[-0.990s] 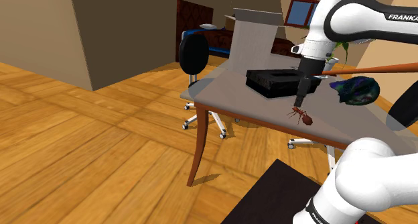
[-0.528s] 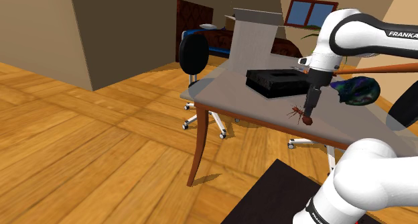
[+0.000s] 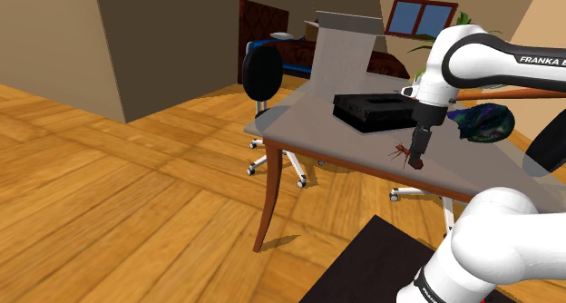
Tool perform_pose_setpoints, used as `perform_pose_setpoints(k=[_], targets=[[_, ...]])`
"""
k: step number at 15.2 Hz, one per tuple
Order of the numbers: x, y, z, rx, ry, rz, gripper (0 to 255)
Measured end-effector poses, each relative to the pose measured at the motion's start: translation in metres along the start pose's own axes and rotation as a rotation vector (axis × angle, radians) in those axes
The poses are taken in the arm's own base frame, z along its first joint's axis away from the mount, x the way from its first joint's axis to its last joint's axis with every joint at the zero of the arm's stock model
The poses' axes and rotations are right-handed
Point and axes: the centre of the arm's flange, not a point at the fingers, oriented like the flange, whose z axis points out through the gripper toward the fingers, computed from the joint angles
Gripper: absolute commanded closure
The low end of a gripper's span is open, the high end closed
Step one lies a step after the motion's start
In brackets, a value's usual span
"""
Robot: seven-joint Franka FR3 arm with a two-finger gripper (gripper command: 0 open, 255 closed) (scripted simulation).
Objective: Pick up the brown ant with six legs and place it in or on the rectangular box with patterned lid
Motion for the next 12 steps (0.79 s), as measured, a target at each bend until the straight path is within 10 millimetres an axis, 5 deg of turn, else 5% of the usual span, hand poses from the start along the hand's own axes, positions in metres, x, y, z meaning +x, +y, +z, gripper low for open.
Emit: perform_pose_setpoints(k=[2, 3, 12], targets=[[0.0000, 0.0000, 0.0002, 0.000, 0.000, 0.000, 0], [0.0000, 0.0000, 0.0002, 0.000, 0.000, 0.000, 255], [0.0001, -0.0001, -0.0003, 0.000, 0.002, 0.000, 255]])
